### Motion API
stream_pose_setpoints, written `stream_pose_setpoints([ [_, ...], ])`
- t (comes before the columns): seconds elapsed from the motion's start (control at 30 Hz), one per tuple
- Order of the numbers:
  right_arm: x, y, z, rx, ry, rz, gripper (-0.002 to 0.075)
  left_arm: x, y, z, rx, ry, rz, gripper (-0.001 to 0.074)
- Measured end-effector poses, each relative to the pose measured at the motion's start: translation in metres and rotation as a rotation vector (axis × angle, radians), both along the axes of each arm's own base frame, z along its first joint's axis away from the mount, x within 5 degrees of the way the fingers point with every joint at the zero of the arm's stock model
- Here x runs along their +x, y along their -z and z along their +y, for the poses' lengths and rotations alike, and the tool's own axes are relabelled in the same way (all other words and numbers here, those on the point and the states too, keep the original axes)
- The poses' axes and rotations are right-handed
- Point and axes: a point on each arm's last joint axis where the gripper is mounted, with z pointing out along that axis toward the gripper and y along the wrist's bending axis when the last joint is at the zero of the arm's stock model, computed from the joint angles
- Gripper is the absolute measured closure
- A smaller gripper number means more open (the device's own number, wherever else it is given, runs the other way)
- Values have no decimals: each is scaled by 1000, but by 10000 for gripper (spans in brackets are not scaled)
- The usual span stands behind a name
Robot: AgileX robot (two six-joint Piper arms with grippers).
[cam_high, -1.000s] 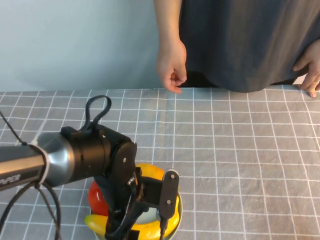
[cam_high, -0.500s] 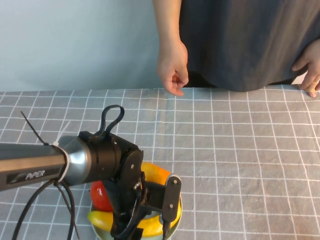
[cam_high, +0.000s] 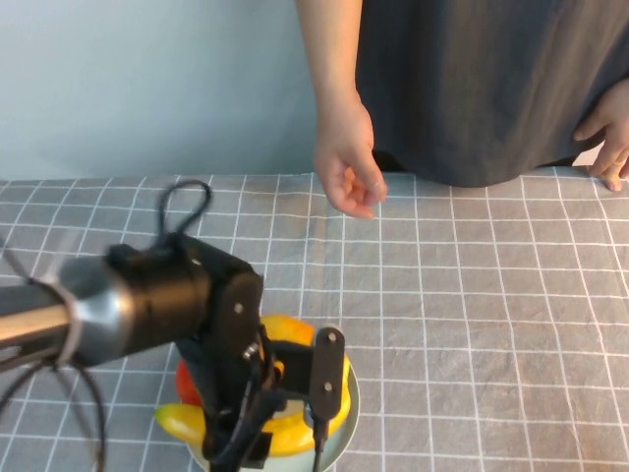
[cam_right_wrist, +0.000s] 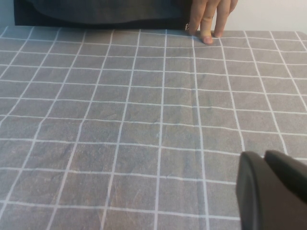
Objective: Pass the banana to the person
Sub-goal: Pick up the banana, then hand the grabbed banana to the person
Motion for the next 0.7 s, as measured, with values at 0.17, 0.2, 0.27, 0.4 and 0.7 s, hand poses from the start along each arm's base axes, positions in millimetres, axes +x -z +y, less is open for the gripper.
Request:
stream_pose_setpoints([
  [0.17,0,0,0,0,0,0,733,-13,-53,11,-26,-36,-19,447],
  [0.2,0,0,0,0,0,0,733,-15,-66,13,-29,-44,-26,447],
  [0.27,0,0,0,0,0,0,733,-18,-91,17,-28,-73,-53,447],
  [0.4,0,0,0,0,0,0,733,-11,-139,16,-60,-155,-191,447],
  [0.7,0,0,0,0,0,0,733,-11,-206,-15,-138,-96,-448,447],
])
